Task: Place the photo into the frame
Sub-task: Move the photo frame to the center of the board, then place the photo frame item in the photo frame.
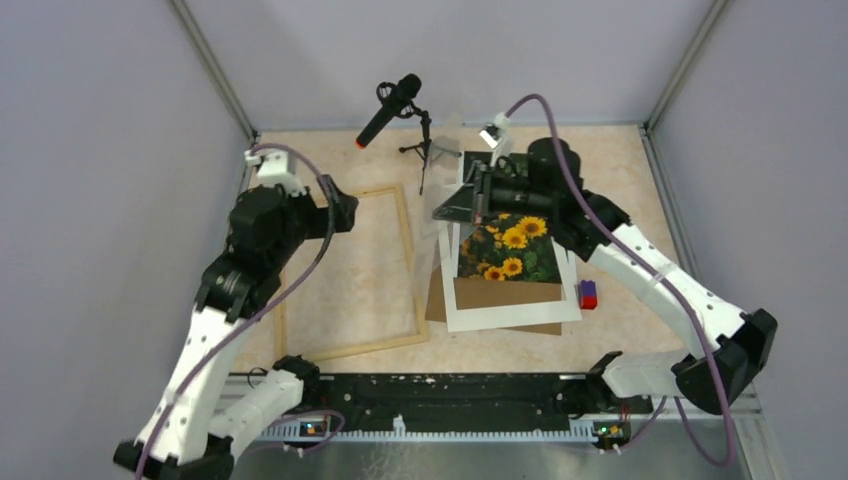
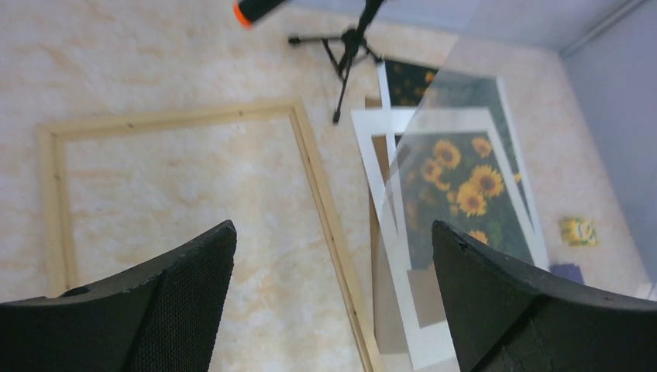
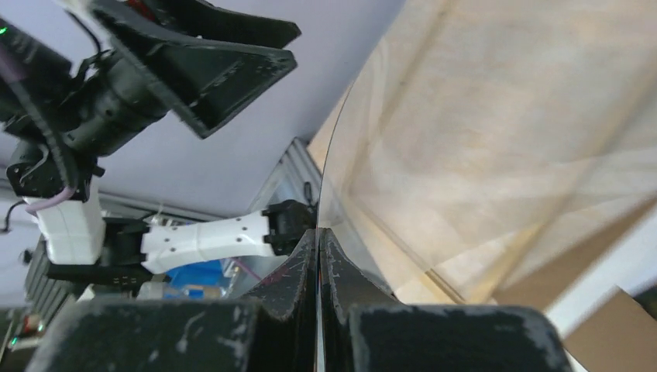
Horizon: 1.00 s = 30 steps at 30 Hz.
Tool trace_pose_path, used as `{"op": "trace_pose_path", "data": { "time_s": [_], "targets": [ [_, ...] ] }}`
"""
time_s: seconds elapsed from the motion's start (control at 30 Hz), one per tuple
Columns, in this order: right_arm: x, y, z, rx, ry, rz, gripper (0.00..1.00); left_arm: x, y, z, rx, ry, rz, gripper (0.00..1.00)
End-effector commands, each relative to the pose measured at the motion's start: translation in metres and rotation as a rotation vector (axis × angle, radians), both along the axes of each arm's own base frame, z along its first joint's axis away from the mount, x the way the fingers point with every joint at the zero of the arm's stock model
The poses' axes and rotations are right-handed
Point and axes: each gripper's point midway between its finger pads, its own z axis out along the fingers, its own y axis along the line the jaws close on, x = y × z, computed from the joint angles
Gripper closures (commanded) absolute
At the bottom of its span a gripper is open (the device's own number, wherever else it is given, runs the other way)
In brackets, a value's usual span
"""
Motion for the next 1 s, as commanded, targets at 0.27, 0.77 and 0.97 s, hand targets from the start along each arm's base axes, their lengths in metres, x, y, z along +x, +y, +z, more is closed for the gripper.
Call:
{"op": "trace_pose_path", "data": {
  "time_s": [0.27,0.77,0.97],
  "targets": [
    [-0.032,0.05,0.082,0.219,-0.148,0.0,1.0,-0.053,0.043,0.088,0.021,-0.219,0.099,0.02],
    [-0.014,0.001,-0.194,0.153,0.276,-0.444,1.0,-0.027,0.007,0.023,0.048,-0.058,-0.051,0.02],
    [-0.029,0.003,-0.221,0.063,0.281,-0.38,0.92,-0.021,0.005,0.006,0.079,-0.045,-0.065,0.02]
  ]
}}
